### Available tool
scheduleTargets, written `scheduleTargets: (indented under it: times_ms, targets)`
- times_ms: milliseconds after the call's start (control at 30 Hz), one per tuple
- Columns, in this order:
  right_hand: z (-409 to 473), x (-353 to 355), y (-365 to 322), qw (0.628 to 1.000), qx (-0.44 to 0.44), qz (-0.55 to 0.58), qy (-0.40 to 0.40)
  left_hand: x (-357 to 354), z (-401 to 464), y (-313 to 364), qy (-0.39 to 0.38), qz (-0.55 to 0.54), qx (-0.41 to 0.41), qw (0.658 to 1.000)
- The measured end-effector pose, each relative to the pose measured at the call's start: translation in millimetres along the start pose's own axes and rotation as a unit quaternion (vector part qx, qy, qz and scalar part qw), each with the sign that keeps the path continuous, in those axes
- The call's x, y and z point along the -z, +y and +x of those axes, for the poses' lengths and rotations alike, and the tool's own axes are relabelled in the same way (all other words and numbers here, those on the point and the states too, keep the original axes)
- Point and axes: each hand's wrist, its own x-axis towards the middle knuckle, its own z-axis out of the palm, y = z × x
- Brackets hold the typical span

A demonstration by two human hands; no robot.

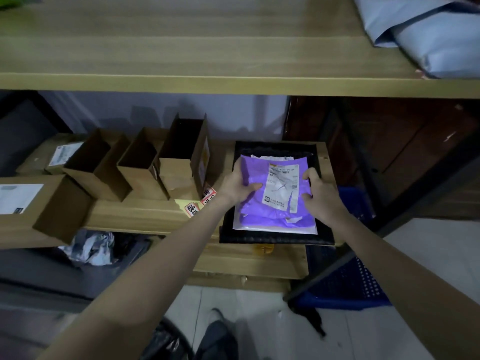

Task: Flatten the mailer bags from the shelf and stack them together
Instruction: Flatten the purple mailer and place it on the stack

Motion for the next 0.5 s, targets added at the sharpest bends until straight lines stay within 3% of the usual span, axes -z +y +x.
scheduleTargets:
  times_ms: [167,333,400,500]
  targets:
    - [6.1,-13.3,5.0,0.993,-0.044,-0.089,-0.064,-5.0,13.4,-14.5,-0.008,0.115,-0.001,0.993]
    - [13.9,-20.9,-9.7,0.998,0.046,-0.052,-0.009,-9.7,16.3,-12.7,0.059,0.197,-0.151,0.967]
    - [17.1,-33.7,-15.4,0.996,0.054,-0.042,-0.059,-26.6,14.6,-17.1,0.013,0.226,-0.160,0.961]
    - [18.1,-53.2,-12.1,0.989,0.025,-0.062,-0.133,-46.6,13.1,-32.0,-0.062,0.255,-0.111,0.959]
